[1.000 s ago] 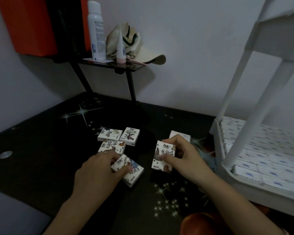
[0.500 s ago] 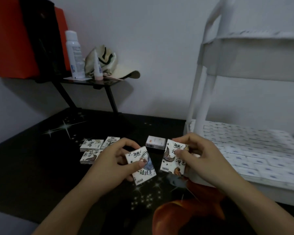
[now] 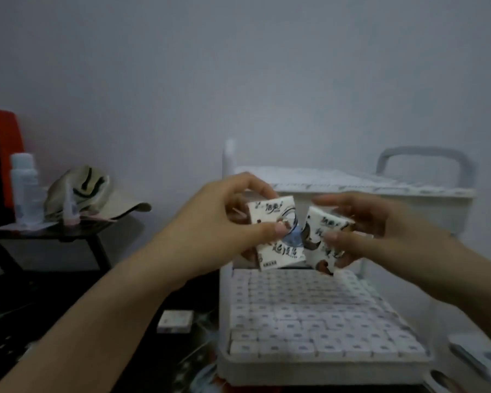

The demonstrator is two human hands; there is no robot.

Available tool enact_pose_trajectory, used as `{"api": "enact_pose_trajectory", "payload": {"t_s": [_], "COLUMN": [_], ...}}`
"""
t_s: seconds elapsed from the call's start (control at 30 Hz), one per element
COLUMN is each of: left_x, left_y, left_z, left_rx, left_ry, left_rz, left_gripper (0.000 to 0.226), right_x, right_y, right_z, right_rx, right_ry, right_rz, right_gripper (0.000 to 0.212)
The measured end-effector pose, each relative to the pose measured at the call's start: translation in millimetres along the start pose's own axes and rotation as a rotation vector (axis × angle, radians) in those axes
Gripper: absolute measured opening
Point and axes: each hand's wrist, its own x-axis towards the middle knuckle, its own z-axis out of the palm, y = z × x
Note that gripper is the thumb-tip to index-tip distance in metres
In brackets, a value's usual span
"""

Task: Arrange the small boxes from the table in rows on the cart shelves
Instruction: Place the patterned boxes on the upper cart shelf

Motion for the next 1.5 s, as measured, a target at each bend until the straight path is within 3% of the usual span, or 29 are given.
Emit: {"api": "enact_pose_trajectory", "payload": {"t_s": [0.2,0.43,0.57,0.67,0.77,0.87,1.07,1.13,1.23,1.37,1.5], "left_x": [92,187,231,259,288,311,338,347,356,364,370], "left_y": [48,59,48,36,30,29,23,18,12,12,9], "left_z": [29,61,69,68,64,66,88,94,102,100,100], "left_rx": [0.128,0.177,0.255,0.363,0.509,0.674,0.963,0.980,0.817,0.719,0.832], "left_ry": [-0.089,-0.126,-0.139,-0.165,-0.190,-0.238,-0.310,-0.324,-0.378,-0.330,-0.338], "left_rz": [0.069,-0.030,-0.115,-0.154,-0.108,-0.015,0.122,0.144,0.065,0.044,0.036], "left_gripper": [0.025,0.035,0.052,0.038,0.022,0.023,0.025,0.023,0.021,0.027,0.031], "right_x": [29,98,141,164,183,204,235,243,250,250,245], "right_y": [-24,-6,14,23,23,28,54,63,71,75,76], "right_z": [-80,-135,-148,-150,-154,-165,-169,-170,-170,-169,-167], "right_rx": [-0.059,-0.390,-0.388,-0.456,-0.644,-0.797,-1.083,-1.145,-1.200,-1.218,-1.217], "right_ry": [0.352,0.479,0.467,0.425,0.338,0.371,0.178,0.191,0.128,0.042,-0.072], "right_rz": [-0.031,0.005,0.082,0.095,0.125,0.103,0.137,0.132,0.145,0.121,0.170], "right_gripper": [0.029,0.023,0.022,0.022,0.043,0.025,0.069,0.061,0.044,0.036,0.032]}}
